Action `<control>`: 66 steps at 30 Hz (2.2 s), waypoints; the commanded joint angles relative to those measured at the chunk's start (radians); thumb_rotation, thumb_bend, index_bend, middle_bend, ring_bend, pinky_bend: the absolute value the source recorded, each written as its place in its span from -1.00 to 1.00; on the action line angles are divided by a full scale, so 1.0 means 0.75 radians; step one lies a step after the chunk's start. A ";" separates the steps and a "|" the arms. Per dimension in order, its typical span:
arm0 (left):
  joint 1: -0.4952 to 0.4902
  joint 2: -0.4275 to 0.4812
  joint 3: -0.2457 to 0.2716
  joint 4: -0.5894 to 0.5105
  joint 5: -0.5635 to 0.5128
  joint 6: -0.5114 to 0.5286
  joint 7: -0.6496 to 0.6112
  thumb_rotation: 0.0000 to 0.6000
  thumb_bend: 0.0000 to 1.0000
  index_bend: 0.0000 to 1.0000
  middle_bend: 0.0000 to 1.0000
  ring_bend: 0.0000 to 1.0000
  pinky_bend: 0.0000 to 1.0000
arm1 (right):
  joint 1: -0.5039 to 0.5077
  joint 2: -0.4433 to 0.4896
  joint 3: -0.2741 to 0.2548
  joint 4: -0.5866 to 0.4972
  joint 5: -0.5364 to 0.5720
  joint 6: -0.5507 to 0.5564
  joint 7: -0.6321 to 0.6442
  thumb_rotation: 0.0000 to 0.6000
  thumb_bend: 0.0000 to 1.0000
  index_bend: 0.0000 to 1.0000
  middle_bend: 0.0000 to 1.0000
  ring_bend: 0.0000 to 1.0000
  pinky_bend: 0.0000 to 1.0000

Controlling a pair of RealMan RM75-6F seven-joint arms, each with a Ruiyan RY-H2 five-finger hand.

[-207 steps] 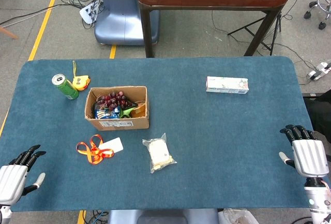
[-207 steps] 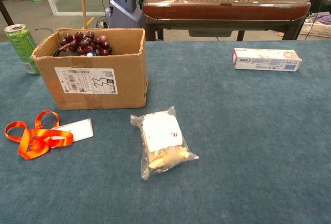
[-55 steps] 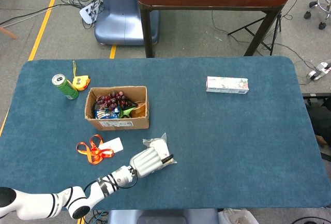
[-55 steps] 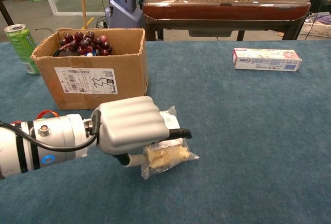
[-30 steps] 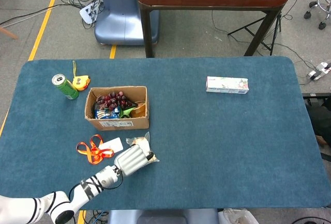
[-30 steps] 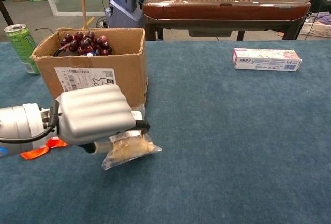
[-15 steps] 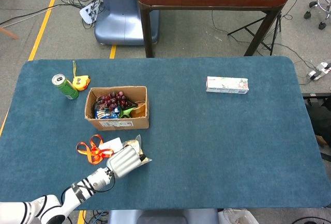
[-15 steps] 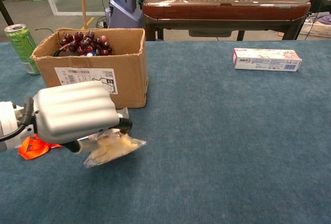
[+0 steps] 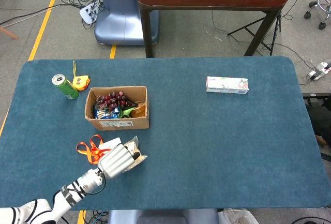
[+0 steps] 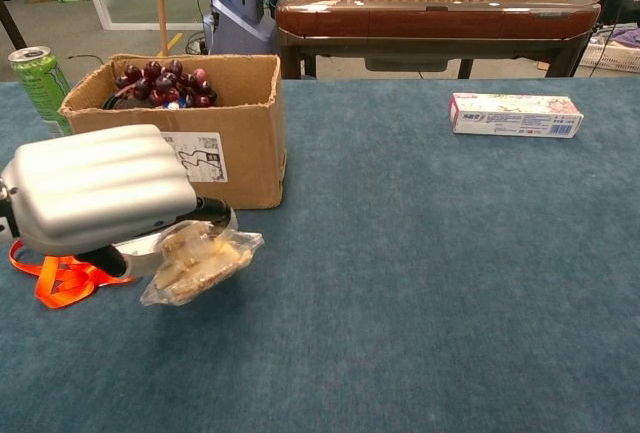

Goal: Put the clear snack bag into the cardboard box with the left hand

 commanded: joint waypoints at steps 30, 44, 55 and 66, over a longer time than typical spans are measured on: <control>0.144 0.270 -0.061 -0.209 0.111 0.202 0.058 1.00 -0.41 0.40 0.81 0.60 0.81 | 0.018 -0.005 0.001 -0.001 0.020 -0.035 -0.019 1.00 -0.81 -0.66 -0.35 -0.57 -0.33; 0.190 0.368 -0.117 -0.313 0.134 0.245 0.119 1.00 -0.40 0.42 0.83 0.60 0.81 | 0.028 -0.009 0.000 -0.003 0.027 -0.050 -0.034 1.00 -0.80 -0.66 -0.35 -0.57 -0.33; 0.131 0.351 -0.245 -0.346 0.041 0.183 0.176 1.00 -0.40 0.42 0.83 0.60 0.81 | 0.032 -0.009 -0.004 -0.006 0.028 -0.059 -0.043 1.00 -0.80 -0.66 -0.35 -0.57 -0.33; 0.027 0.227 -0.363 -0.255 -0.116 0.113 0.234 1.00 -0.40 0.42 0.83 0.60 0.82 | 0.040 -0.008 -0.010 -0.009 0.032 -0.079 -0.053 1.00 -0.81 -0.66 -0.35 -0.57 -0.33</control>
